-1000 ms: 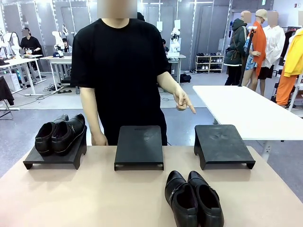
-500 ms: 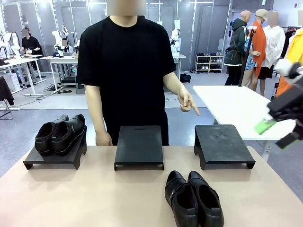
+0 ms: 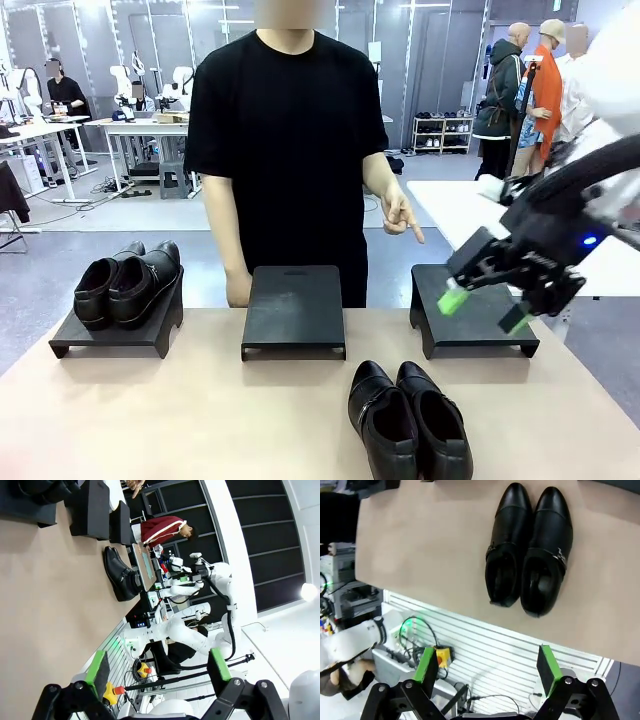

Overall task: Place the shoes on the stand as instructed by the person.
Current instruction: Pick up another pair of Shoes and place it on the Shoes Stand indicated by the person.

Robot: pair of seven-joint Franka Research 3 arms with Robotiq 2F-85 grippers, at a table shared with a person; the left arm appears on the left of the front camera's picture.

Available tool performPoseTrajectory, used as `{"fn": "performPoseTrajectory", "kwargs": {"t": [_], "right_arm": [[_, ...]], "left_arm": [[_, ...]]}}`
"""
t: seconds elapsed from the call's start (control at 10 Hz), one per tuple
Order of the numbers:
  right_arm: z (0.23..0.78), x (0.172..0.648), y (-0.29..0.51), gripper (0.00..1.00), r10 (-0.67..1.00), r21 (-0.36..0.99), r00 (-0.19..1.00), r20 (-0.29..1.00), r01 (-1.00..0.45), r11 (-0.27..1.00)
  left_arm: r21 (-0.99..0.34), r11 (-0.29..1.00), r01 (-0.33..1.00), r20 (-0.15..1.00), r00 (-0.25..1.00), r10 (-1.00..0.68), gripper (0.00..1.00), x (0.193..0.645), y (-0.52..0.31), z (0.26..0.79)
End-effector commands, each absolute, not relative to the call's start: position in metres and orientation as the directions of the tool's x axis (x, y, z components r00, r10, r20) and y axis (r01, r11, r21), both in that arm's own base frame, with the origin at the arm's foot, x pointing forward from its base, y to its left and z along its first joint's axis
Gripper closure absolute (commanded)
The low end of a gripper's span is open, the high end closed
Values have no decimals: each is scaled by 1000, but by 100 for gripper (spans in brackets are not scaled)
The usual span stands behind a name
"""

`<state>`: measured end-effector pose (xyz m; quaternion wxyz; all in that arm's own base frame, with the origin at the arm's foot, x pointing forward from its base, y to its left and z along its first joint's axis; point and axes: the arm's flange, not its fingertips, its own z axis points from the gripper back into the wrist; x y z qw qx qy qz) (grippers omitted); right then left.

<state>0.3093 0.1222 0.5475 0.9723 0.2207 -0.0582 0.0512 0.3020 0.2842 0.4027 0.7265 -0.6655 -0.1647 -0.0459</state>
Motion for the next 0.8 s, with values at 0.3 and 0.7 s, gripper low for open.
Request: {"fn": "performPoseTrajectory", "kwargs": {"t": [0.3, 0.7], "right_arm": [[457, 334, 194, 0, 70, 236, 997, 37, -76, 969], [408, 341, 217, 0, 64, 139, 998, 2, -63, 988]], "left_arm": [[-950, 131, 283, 301, 942, 150, 0, 299, 282, 402], [-950, 131, 283, 301, 942, 150, 0, 299, 282, 402]]}}
